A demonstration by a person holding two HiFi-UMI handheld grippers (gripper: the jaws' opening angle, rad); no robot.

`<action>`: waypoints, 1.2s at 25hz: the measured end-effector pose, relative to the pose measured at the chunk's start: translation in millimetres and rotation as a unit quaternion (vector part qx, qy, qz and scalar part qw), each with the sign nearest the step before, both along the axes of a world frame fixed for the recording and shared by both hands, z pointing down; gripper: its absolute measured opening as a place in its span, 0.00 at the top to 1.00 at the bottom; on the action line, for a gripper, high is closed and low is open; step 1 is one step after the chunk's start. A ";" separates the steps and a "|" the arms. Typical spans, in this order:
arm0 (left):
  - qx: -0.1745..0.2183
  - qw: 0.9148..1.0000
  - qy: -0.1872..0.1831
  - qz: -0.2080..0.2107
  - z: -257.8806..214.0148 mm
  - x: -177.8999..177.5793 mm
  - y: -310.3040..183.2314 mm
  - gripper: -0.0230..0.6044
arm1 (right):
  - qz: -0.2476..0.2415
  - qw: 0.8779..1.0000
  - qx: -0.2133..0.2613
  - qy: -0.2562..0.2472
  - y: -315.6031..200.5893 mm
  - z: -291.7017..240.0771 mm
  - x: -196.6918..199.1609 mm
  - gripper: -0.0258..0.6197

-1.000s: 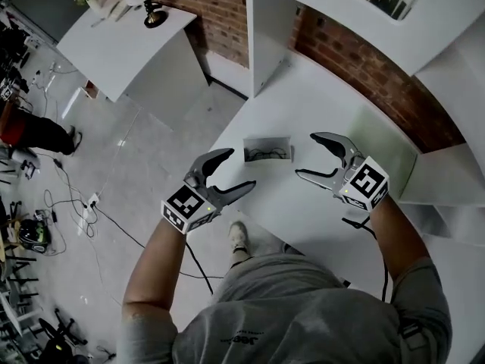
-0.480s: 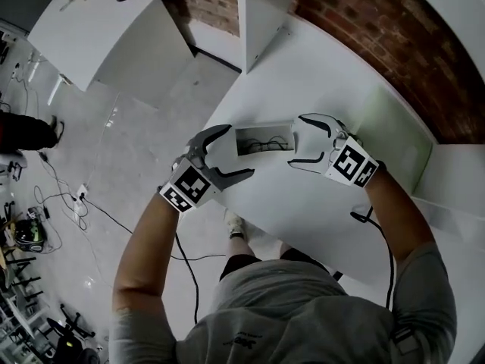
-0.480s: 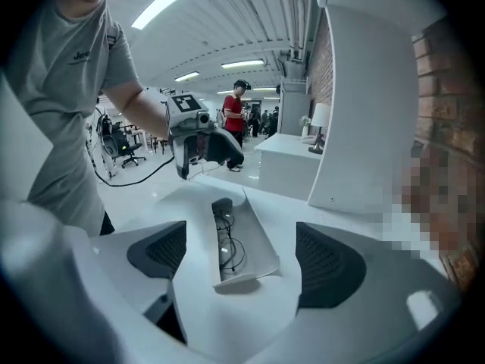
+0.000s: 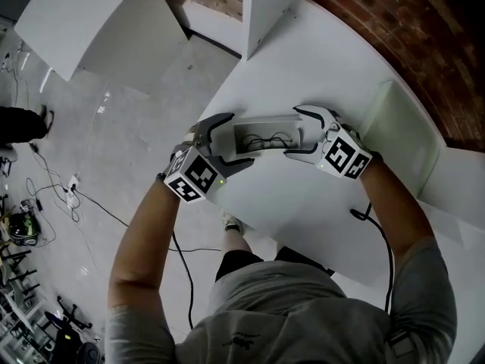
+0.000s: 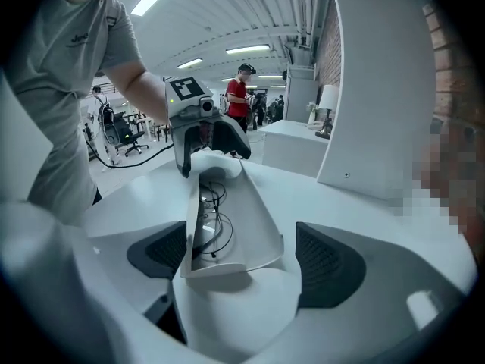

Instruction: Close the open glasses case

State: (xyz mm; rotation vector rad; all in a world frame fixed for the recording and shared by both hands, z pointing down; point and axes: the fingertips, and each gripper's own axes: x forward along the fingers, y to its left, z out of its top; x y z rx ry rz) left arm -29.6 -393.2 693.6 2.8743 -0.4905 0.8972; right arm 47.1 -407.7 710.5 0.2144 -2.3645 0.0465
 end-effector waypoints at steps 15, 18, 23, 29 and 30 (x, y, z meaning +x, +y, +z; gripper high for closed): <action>0.005 0.999 -0.050 0.019 27.2 -2.0 7.0 0.28 | -0.006 1.000 -0.024 -0.008 6.1 7.6 -0.2 0.32; 0.009 0.998 -0.055 0.015 27.2 -1.9 7.5 0.29 | -0.004 1.000 -0.019 -0.006 7.1 7.3 0.0 0.33; 0.026 0.998 -0.065 0.006 26.6 -1.9 9.7 0.32 | -0.002 1.000 0.001 -0.002 8.4 5.3 0.5 0.35; 0.039 0.996 -0.080 -0.001 25.5 -1.3 13.2 0.35 | 0.011 1.000 0.021 0.008 13.1 4.5 3.3 0.39; 0.040 0.996 -0.083 -0.002 25.3 -1.5 13.8 0.36 | 0.013 1.000 0.026 0.013 13.5 4.1 4.2 0.40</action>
